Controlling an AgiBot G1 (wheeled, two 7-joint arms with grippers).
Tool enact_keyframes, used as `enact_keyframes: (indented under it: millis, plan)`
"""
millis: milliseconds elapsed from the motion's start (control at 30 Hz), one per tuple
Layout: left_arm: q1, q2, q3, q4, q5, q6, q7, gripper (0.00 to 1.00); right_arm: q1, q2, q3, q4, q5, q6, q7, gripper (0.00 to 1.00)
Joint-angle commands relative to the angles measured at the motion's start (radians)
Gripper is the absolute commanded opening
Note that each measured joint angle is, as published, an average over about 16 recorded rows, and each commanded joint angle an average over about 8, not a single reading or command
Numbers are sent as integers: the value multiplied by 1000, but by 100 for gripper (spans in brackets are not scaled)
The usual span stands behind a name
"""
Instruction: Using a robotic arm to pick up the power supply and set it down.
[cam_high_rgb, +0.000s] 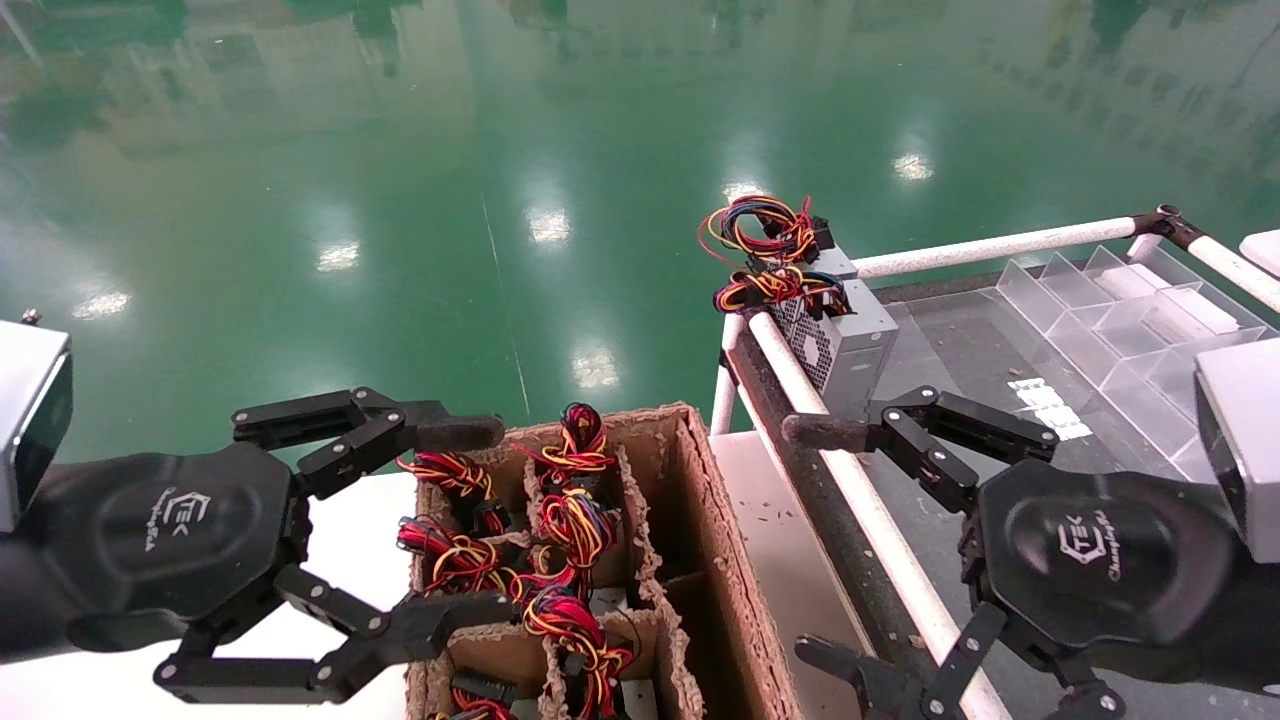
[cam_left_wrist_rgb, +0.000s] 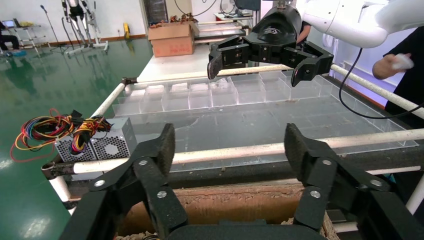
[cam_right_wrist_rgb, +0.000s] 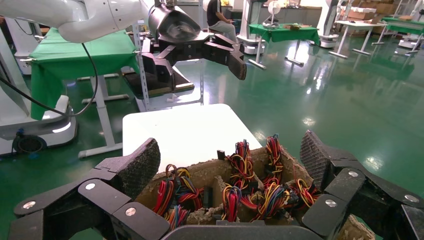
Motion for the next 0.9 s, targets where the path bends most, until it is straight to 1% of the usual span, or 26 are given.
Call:
enact_keyframes:
  millis: [33,900]
  plan:
    - [0,0,0,0,0,0,0,0,0,0,0,0,0,0,0,100]
    - [0,0,0,0,0,0,0,0,0,0,0,0,0,0,0,100]
